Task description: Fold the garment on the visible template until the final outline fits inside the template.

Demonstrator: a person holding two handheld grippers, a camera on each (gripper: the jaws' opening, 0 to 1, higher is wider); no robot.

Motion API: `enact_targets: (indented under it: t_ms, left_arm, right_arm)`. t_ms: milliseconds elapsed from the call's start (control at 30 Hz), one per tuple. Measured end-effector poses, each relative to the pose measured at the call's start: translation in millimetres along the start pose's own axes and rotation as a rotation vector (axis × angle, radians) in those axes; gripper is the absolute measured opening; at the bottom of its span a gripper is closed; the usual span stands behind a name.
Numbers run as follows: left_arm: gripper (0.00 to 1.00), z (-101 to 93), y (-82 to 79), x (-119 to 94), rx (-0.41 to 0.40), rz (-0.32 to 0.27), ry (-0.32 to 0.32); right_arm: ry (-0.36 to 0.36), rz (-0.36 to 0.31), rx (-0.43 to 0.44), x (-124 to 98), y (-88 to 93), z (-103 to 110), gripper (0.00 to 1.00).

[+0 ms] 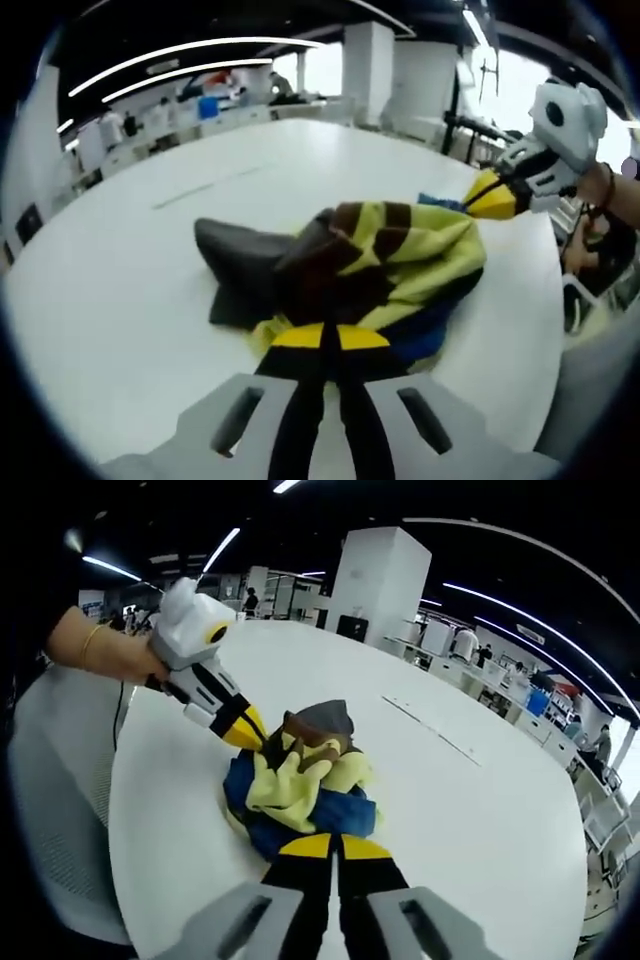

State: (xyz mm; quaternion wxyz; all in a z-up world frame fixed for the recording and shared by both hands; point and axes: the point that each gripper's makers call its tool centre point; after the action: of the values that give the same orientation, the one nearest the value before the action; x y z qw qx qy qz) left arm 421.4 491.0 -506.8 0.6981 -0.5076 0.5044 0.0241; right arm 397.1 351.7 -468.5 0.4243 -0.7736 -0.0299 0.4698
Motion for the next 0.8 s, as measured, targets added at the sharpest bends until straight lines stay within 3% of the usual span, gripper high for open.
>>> enact_targets:
  t_ms: [400, 800]
  left_arm:
    - [0.0, 14.4, -7.9, -30, -0.012, -0.053, -0.05]
    - [0.0, 26.0, -20.2, -65, 0.045, -0.082, -0.13]
  right_arm:
    - [0.05, -0.021, 0.013, -9, -9.2, -15, 0.0]
    - [0.092, -0.032, 0.029, -22, -15.7, -29, 0.0]
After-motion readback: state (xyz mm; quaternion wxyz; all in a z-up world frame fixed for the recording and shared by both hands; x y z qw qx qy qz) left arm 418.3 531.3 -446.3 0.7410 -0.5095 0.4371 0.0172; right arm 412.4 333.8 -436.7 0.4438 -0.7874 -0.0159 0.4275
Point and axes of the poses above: the point that each gripper's makers call its tool centre point, and the gripper's own axes: x roughly forward along the fingers, z roughly to its left, y roughly out of its underside, and after that the axes turned 11 degrees about z, right-handed
